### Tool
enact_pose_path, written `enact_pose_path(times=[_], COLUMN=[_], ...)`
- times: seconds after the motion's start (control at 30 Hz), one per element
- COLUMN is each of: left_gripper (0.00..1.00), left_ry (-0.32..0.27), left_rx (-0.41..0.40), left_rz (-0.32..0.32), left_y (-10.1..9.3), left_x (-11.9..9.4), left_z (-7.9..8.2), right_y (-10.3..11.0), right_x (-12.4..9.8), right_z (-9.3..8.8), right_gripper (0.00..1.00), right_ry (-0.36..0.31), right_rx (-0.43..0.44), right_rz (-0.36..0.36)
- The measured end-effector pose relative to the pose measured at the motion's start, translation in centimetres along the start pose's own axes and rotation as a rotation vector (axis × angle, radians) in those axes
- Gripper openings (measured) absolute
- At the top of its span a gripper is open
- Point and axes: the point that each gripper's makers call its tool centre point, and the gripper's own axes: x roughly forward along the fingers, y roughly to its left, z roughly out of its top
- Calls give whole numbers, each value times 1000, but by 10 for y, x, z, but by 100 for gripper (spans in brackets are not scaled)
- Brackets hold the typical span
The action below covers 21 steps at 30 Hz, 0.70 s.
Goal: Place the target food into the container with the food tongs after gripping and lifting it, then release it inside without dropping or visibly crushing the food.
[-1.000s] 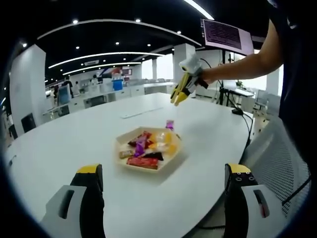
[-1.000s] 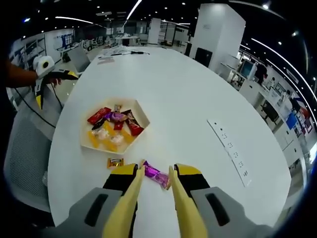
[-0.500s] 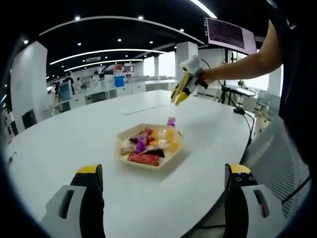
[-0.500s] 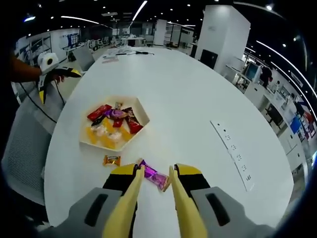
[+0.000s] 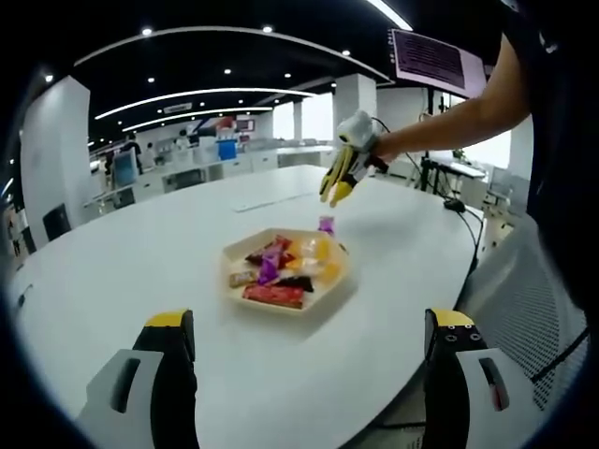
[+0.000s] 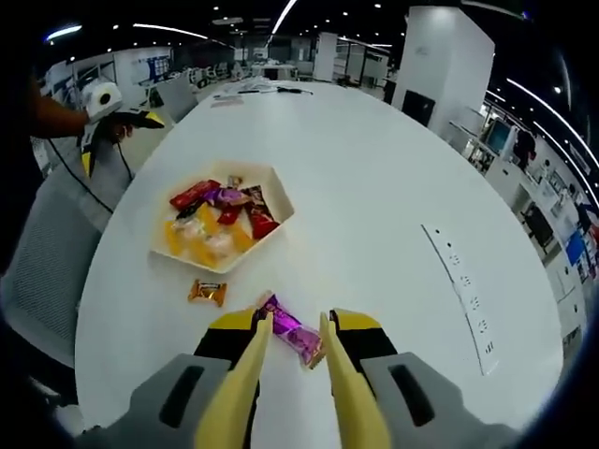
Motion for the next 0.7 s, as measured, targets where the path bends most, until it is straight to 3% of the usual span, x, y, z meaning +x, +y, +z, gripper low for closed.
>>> enact_pose_path(times=[0.33,0.53,0.7], left_gripper=[99,99,99], left_ry=[12,15,16], left_rx=[-10,-13,-13], left_rz=[3,4,2], left_y=[1,1,0], left_x=[1,1,1], left_z=[-1,-2,-2], right_y=[0,4,16], right_x=[16,22,19], right_z=[-7,-29,-33], right_gripper=[29,29,29], right_ry=[-4,84,99], right_rx=[14,9,20], right_rz=[53,59,67])
